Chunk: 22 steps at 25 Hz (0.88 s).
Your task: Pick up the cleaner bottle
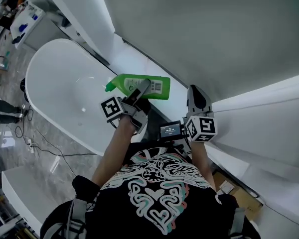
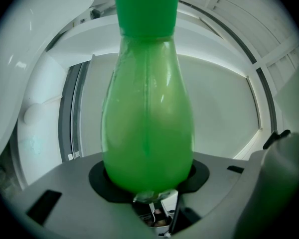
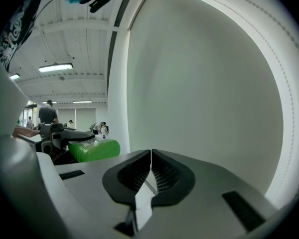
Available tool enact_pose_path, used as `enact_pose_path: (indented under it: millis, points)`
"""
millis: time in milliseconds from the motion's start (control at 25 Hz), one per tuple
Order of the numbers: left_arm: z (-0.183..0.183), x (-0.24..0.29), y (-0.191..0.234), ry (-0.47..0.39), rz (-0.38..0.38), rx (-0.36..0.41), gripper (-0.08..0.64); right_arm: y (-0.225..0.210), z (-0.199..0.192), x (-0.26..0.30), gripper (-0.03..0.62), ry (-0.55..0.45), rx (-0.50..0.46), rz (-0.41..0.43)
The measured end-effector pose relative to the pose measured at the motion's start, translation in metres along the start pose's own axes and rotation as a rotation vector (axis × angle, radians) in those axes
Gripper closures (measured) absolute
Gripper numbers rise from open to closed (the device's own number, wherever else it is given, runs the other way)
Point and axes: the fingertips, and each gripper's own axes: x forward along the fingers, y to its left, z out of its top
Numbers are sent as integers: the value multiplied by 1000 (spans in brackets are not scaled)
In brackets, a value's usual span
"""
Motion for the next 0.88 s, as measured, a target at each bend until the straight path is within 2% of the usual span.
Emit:
enact_pose_path:
  millis: [200,600,880]
  points:
    - [1,-4,-3,13,-2,6,359,1,6,5,563,-4,-4,-5]
    - [1,-7,-7,24,-16,-23,359,35,10,8,565,37,-122,46]
    - [0,-8,-3,34,-7,-23,359,35,3,7,565,36,-84,43]
